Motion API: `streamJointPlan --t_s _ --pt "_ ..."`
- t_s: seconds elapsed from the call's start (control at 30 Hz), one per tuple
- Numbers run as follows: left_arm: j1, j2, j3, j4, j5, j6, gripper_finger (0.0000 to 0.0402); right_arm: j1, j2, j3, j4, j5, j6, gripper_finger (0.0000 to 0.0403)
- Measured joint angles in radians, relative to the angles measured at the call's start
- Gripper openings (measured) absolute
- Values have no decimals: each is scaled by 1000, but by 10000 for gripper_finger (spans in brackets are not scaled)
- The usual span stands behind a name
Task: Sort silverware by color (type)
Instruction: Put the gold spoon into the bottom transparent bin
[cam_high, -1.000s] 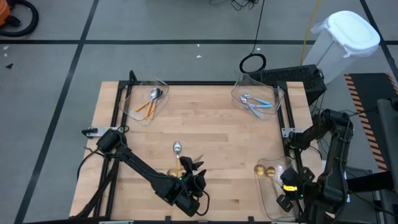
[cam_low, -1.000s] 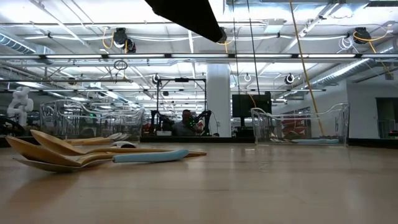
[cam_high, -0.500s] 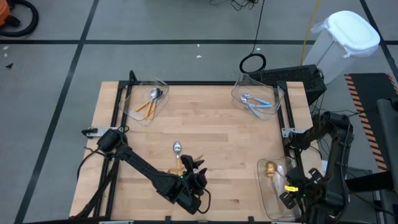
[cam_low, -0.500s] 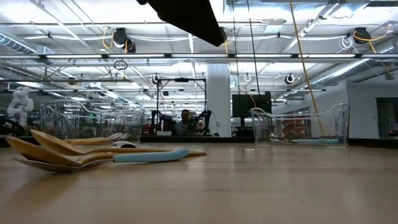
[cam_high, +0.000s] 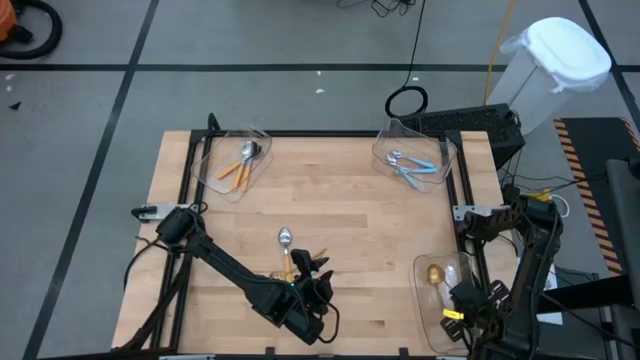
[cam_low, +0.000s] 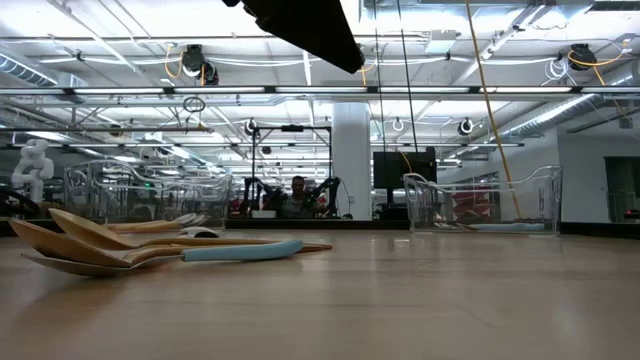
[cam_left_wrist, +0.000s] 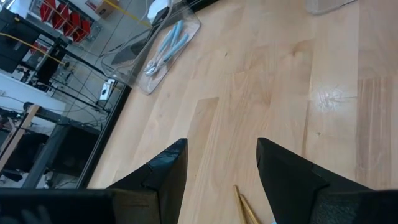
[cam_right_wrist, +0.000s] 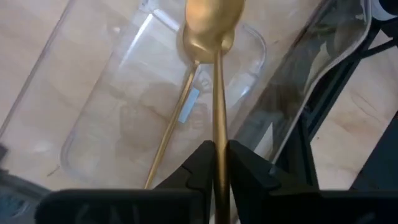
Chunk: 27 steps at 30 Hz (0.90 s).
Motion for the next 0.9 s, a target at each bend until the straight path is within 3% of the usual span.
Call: streamJointPlan --t_s 0.3,0.43,0.57,0.67,0.8,0.9 --pt "2 0 0 20 12 17 191 -6 45 -1 25 -43 -8 117" --pt "3 0 0 19 42 10 191 -6 41 0 25 60 -6 143" --pt "3 0 0 17 88 -13 191 -4 41 31 22 271 -45 152" --pt "-3 0 0 0 124 -57 191 -4 40 42 75 506 -127 151" --pt "-17 0 0 -68 172 -193 191 -4 64 42 238 840 -386 147" --pt "-27 0 0 -137 221 -294 191 -12 89 42 370 1012 -622 147"
